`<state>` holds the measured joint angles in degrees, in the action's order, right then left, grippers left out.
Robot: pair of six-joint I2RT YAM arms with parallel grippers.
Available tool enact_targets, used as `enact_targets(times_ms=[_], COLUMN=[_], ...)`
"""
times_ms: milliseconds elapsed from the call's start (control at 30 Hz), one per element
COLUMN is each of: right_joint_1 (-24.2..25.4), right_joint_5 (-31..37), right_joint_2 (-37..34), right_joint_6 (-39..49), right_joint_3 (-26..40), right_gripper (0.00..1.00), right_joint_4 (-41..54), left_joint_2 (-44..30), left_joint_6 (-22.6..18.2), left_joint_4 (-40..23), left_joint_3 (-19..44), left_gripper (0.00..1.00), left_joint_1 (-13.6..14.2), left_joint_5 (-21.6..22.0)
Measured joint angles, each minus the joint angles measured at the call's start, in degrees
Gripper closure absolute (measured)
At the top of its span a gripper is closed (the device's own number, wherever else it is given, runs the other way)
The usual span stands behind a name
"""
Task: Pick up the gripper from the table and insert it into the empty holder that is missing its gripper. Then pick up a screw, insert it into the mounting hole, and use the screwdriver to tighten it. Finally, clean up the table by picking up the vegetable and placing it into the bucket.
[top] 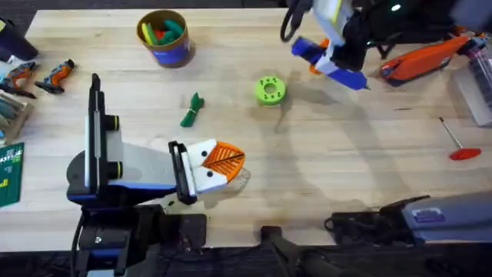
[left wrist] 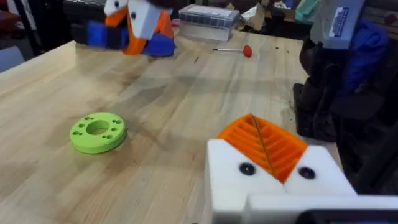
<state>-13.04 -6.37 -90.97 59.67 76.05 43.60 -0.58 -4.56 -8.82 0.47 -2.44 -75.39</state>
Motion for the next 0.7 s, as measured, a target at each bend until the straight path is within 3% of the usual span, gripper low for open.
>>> enact_targets(times_ms=[200,433,467,533,567,600,633,700], right_joint_1=[3.2,3.3,3.3,3.3,3.3,3.3,3.3,3.1], right_joint_5=[4.5,10.3,10.7,11.2,12.1,12.6,13.0,13.8], right_joint_2=[-11.1,-19.4,-19.5,-19.6,-19.6,-19.5,-19.4,-19.0], right_joint_6=[7.3,11.4,11.3,11.7,12.2,12.5,12.5,11.6], right_joint_3=[0.0,0.3,0.5,1.0,1.8,2.0,2.1,2.0], right_gripper=[0.977,0.972,0.912,0.611,0.193,0.060,0.028,0.014], right_joint_4=[-2.7,-6.5,-6.6,-7.1,-7.9,-8.1,-8.2,-6.9], left_joint_2=[0.0,0.0,0.0,0.0,0.0,0.0,0.0,0.0], left_joint_6=[0.0,0.0,0.0,0.0,0.0,0.0,-0.1,-0.3], left_joint_4=[0.0,0.0,0.0,0.0,0.0,0.0,0.0,0.0], left_joint_3=[0.0,0.0,0.0,0.0,0.0,0.0,0.0,0.0], left_gripper=[0.997,0.997,0.997,0.997,0.997,0.997,0.963,0.659], left_joint_1=[0.0,0.0,0.0,0.0,0.0,0.0,0.0,0.0], left_joint_5=[0.0,0.0,0.0,0.0,0.0,0.0,0.0,0.0])
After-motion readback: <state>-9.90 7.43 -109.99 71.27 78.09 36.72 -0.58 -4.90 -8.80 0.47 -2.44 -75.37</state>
